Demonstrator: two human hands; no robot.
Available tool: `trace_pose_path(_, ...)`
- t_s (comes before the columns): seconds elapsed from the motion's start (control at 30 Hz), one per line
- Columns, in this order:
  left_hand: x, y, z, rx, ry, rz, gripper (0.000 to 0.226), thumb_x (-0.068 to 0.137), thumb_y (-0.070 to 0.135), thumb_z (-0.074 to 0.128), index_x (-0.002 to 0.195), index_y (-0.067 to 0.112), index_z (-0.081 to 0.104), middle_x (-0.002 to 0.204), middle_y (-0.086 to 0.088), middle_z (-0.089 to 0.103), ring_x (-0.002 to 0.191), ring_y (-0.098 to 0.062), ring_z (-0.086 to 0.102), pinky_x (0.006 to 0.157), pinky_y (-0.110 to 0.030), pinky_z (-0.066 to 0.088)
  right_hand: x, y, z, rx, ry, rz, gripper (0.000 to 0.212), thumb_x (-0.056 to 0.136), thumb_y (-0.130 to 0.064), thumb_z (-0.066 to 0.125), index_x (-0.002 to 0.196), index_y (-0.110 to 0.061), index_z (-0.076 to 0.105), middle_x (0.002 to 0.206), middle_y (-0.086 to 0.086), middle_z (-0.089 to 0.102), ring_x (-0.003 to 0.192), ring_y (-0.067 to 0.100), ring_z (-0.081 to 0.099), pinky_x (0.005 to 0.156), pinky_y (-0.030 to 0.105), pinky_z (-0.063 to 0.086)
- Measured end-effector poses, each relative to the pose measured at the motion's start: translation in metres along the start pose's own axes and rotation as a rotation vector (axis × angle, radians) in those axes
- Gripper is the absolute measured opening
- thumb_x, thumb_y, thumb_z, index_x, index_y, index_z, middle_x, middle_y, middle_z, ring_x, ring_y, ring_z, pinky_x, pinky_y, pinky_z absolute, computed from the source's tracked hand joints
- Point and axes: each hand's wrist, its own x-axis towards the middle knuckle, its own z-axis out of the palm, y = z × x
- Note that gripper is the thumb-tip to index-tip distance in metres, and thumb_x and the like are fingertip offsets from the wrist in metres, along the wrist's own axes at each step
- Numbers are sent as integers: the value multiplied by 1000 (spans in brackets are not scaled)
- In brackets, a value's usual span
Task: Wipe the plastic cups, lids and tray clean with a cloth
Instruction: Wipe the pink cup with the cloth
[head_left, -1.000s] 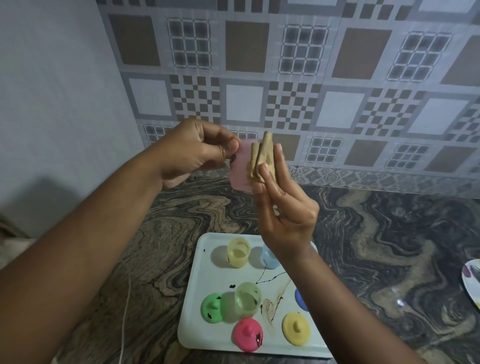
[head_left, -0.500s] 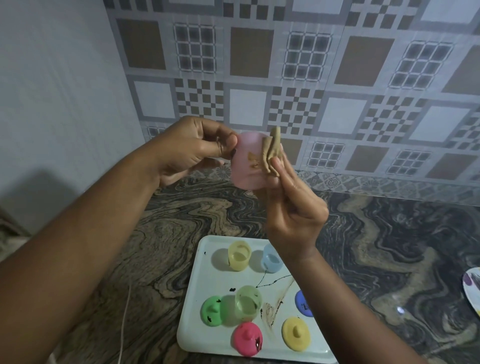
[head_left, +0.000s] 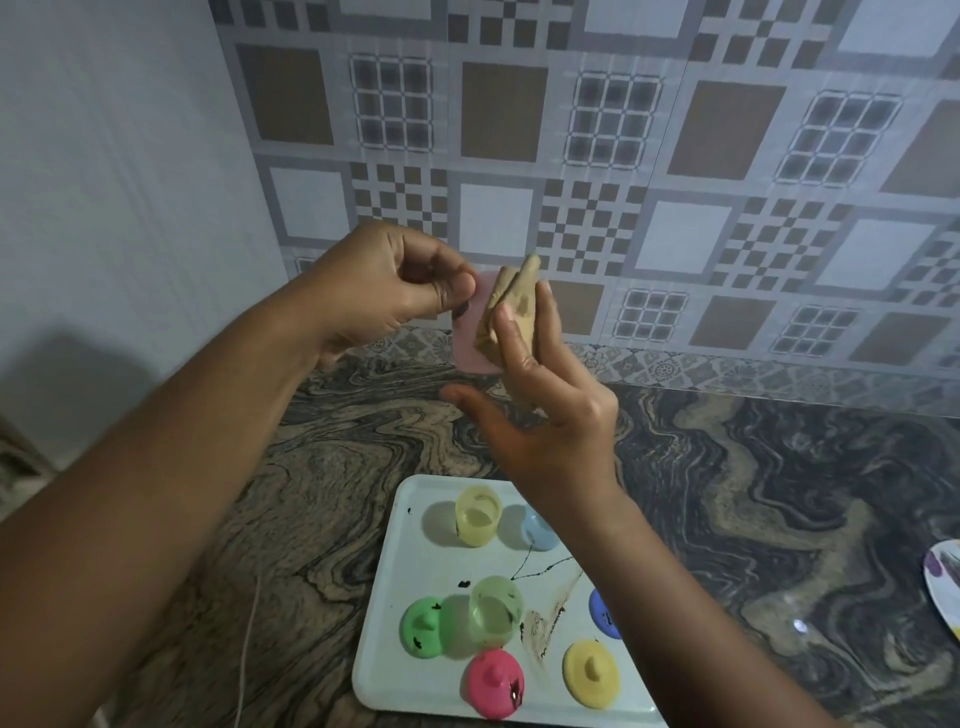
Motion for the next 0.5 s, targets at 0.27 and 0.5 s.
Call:
trace_pose_path(0.27, 1, 3, 3, 63, -13, 45, 17, 75, 29, 72, 91, 26, 75, 88, 9, 77, 89, -5, 72, 88, -30, 56, -5, 8, 9, -20, 153, 23, 57, 80, -12, 87, 131, -5, 62, 143, 30, 53, 127, 20, 62, 96, 33, 59)
trace_pose_path(0.5, 1, 5, 3, 63, -36, 51, 22, 72, 34, 70, 92, 26, 76, 87, 12, 77, 89, -3, 72, 85, -24, 54, -6, 9, 6, 50, 206, 73, 63, 78, -19, 88, 132, -3, 58, 134, 26, 62, 122, 19, 67, 94, 37, 61)
